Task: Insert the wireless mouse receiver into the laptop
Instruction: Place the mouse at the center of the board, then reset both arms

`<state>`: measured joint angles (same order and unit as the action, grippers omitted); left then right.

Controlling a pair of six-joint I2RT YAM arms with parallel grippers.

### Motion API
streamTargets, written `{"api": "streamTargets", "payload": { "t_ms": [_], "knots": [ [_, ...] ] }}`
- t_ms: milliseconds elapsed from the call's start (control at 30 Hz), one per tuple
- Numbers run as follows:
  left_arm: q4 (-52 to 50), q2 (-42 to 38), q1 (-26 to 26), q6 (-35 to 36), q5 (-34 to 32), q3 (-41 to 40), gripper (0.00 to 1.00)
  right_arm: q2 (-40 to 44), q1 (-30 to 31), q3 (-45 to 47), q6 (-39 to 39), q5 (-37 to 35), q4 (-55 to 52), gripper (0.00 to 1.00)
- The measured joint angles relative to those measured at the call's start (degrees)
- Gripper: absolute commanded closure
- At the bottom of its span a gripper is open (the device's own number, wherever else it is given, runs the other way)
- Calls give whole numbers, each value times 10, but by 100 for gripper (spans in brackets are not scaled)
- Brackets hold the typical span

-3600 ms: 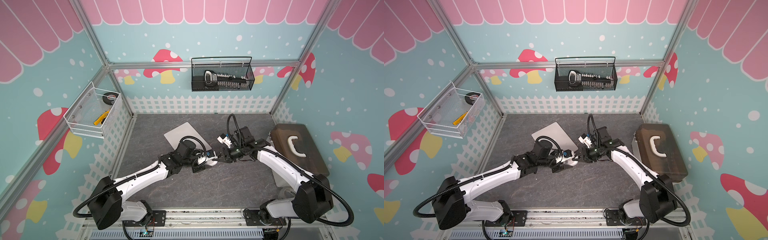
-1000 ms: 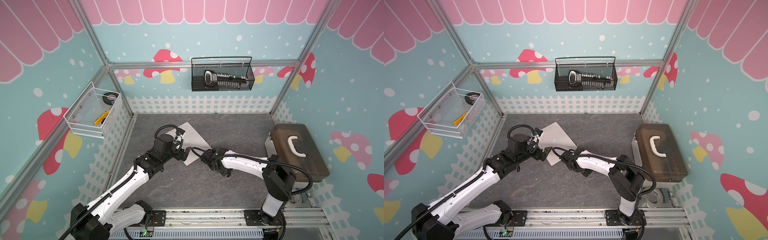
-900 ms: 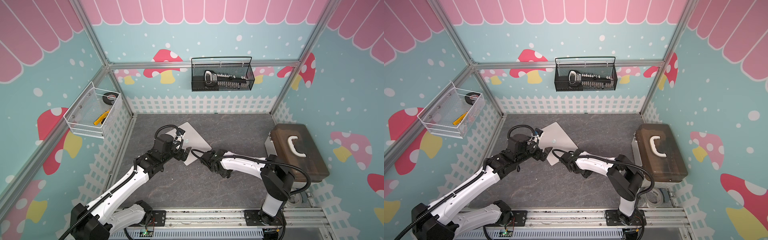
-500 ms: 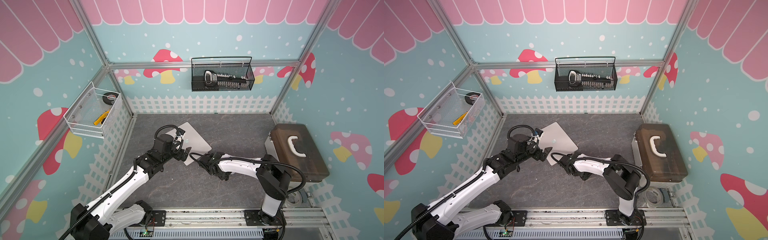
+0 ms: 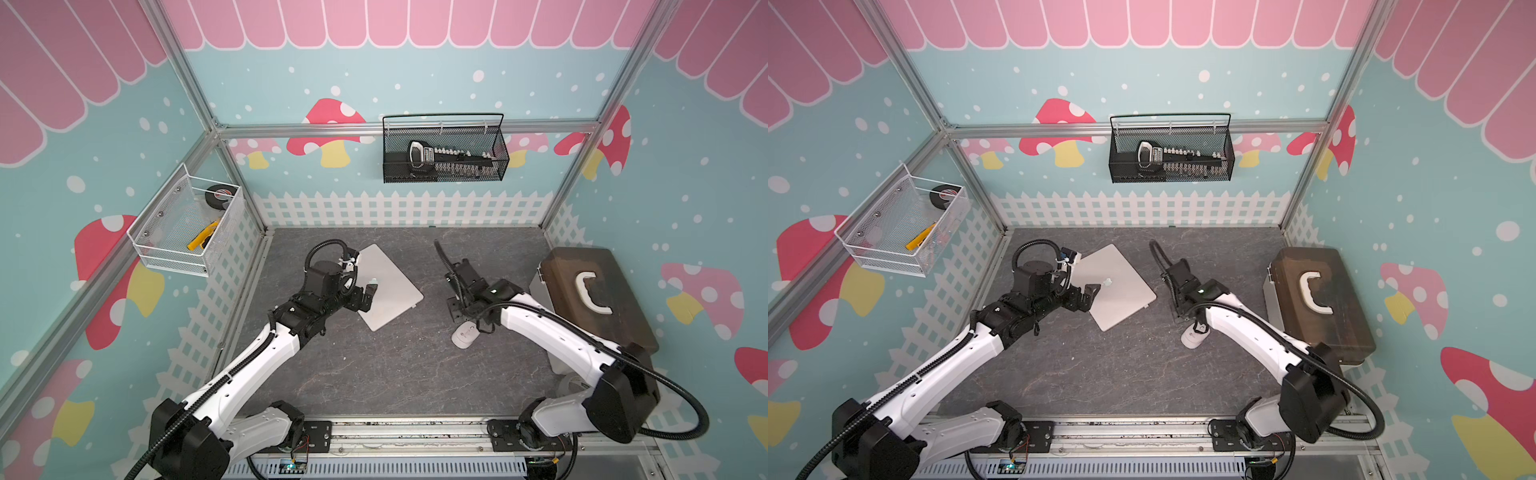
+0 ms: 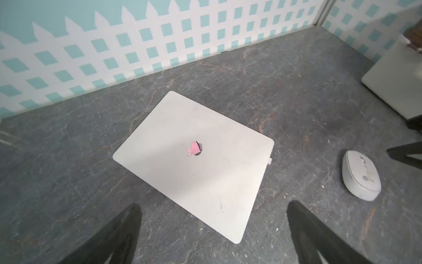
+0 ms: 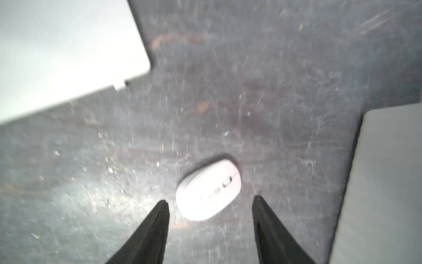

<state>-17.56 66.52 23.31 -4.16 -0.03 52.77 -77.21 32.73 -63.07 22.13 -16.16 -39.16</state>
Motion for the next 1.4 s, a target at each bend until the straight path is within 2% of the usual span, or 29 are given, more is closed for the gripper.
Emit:
{"api": "streamTargets", "payload": {
  "t_ms": [67,100,167,200,300,467,567,733,900,1000,1233,1300,1400],
  "knots": [
    [27,5,-40,-38,-5,-5,1,56,-36,55,-34,19,84,40],
    [43,5,-64,-61,-17,-10,1,89,-56,93,-53,26,131,36],
    [72,5,-106,-94,-43,-26,1,153,-91,175,-91,29,229,21],
    [87,5,-124,-106,-63,-38,1,184,-105,219,-109,22,282,19],
    [131,0,-159,-116,-127,-90,1,245,-139,332,-156,1,405,19],
    [225,-10,-177,-58,-211,-214,1,251,-181,426,-206,-40,509,21],
    [289,6,-187,-41,-228,-265,1,233,-189,455,-226,-59,556,21],
    [424,98,-191,-23,-214,-293,1,165,-207,470,-253,-66,652,20],
    [540,188,-198,-9,-190,-286,1,95,-254,507,-260,-28,782,20],
    [595,212,-203,0,-161,-297,1,47,-271,500,-266,13,803,26],
    [629,213,-207,8,-117,-299,1,-34,-292,462,-260,118,883,24],
    [631,213,-208,9,-111,-299,0,-74,-304,462,-252,130,920,18],
    [633,213,-210,10,-106,-299,1,-102,-319,444,-231,130,900,10]
  ]
}}
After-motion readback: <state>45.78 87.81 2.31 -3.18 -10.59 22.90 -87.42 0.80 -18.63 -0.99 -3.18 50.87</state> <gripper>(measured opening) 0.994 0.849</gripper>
